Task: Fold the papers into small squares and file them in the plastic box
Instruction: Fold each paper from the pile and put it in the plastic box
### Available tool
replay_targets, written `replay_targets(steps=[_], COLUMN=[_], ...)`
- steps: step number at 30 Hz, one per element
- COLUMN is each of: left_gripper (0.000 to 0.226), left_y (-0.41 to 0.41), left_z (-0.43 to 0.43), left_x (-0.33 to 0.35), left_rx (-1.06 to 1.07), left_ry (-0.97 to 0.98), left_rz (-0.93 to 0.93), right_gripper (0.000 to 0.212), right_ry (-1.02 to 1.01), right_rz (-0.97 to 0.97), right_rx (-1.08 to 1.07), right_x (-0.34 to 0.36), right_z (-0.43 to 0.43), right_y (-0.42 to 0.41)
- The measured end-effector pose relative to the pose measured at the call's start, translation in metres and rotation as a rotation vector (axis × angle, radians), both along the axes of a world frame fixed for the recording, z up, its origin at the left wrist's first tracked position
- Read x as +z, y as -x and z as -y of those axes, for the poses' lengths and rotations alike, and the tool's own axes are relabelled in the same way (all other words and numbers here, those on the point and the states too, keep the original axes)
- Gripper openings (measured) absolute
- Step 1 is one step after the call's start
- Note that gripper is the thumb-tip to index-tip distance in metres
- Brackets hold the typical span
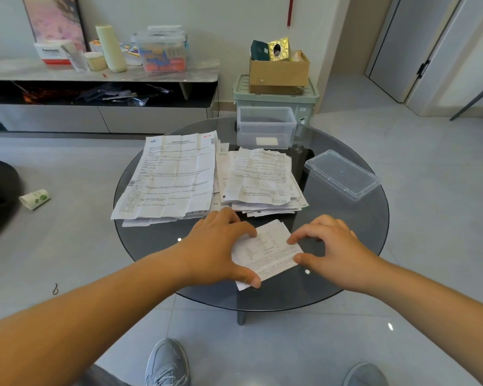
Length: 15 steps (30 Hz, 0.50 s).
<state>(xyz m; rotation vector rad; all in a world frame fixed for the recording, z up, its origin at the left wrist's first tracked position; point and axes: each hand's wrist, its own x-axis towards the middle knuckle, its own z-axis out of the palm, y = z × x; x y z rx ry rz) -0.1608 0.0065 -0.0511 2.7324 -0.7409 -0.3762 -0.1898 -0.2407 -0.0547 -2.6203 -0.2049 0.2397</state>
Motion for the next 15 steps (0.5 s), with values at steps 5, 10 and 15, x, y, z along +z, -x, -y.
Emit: replay_targets(steps=[5, 10, 15], left_gripper=[0.088, 0.085, 0.082], left_y=[0.002, 0.001, 0.002], left_z=[0.004, 0.01, 0.016], left_x=[0.005, 0.008, 0.007], left_rx=[0.016, 0.042, 0.041], left_ry=[0.056, 0.062, 0.108], left_rz=[-0.04, -0.069, -0.112], right_gripper=[0.026, 0.03, 0.045], right_ry=[-0.078, -0.122, -0.302], right_rz=[0.022, 0.054, -0.062], right_rx=[-0.009, -0.032, -0.254], right_x=[0.0, 0.003, 0.015], right_z=[-0.002, -0.011, -0.021], right_y=[0.003, 0.001, -0.012])
